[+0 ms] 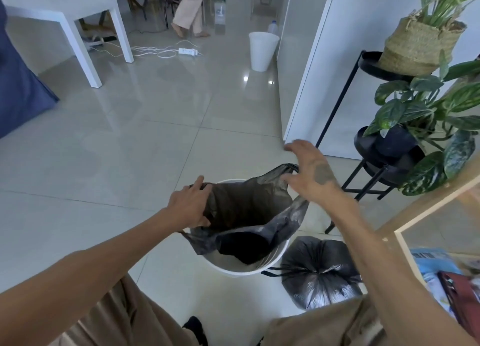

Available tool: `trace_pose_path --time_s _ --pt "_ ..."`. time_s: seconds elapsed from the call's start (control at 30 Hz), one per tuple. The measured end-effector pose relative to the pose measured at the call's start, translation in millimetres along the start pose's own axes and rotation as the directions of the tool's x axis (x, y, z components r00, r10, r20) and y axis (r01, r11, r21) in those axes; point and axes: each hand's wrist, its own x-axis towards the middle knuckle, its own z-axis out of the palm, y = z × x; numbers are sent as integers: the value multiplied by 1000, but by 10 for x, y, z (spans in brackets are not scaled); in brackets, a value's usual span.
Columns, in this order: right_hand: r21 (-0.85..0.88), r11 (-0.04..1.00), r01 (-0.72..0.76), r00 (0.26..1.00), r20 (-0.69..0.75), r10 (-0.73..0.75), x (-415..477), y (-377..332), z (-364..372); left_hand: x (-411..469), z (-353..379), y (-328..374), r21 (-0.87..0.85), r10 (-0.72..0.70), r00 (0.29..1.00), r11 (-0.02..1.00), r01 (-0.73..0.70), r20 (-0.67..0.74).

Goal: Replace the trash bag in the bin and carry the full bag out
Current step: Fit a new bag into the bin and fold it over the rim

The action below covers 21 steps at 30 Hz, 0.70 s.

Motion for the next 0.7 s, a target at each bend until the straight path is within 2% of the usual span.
trace_pose_path --time_s 0.03,0.07,0.13,0.2,0.27,0.33,0.43,0.47,0.57,0.63,0.7 --pt "3 992 124 989 -87 -123 -70 -183 89 13 22 46 5 10 1000 1000 -10 -15" --pt "-13 975 223 970 -92 -223 -135 -339 212 27 35 87 19 16 1000 1000 -16 -26" --pt "-112 943 313 948 107 -301 -237 -483 527 33 84 133 53 27 999 998 -25 -24" --pt "-362 893 266 929 344 -138 -255 -318 734 16 110 125 70 51 998 996 -48 -39" --pt "-545 813 205 897 437 67 -278 -47 755 3 102 67 85 67 997 994 -63 -46" --pt "-615 759 215 858 490 154 -307 169 742 25 142 -40 82 46 999 996 -44 -21" --pt "-652 721 235 826 525 205 -292 320 681 108 122 -215 107 6 1000 994 -5 -12" --pt "-640 737 218 803 546 237 -314 333 653 119 118 -257 108 -1 1000 994 -2 27" --pt "-609 783 127 802 527 280 -267 442 627 227 89 -295 120 32 999 992 -32 1" --pt "-543 834 99 755 587 293 -245 456 654 289 92 -309 122 94 995 988 -99 46" --pt "-504 857 110 797 560 227 -186 490 704 356 0 -299 142 134 991 980 -136 25"
